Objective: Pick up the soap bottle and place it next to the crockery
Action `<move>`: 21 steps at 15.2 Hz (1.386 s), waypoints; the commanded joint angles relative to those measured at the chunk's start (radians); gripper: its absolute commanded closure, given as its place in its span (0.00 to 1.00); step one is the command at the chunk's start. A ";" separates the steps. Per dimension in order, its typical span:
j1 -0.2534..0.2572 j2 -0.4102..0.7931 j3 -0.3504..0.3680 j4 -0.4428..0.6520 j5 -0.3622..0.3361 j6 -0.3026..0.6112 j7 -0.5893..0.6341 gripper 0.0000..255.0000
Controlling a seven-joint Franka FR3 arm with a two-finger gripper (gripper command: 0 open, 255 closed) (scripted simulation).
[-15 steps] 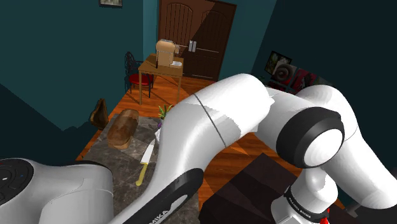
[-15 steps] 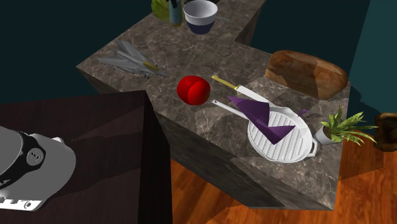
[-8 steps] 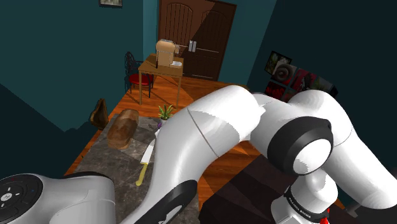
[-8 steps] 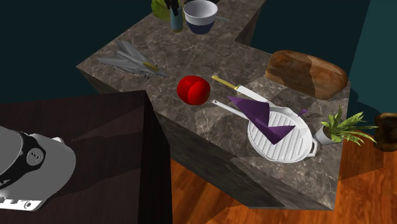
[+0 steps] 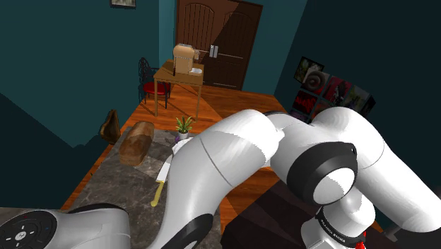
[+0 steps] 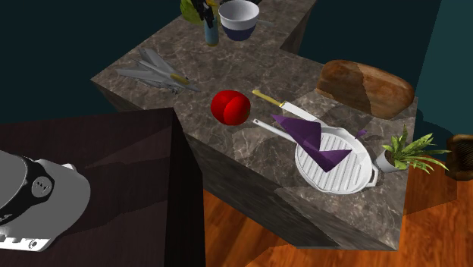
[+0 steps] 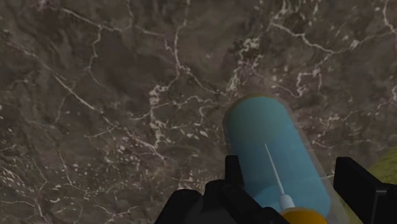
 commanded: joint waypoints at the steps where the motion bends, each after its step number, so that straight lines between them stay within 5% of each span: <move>1: 0.000 0.002 -0.001 -0.001 -0.001 0.004 0.001 1.00; 6: 0.000 0.002 -0.001 -0.001 -0.001 0.004 0.001 1.00; 7: 0.000 0.002 -0.001 -0.001 -0.001 0.004 0.001 0.00; 21: -0.011 -0.129 0.015 -0.109 0.006 -0.022 0.006 0.00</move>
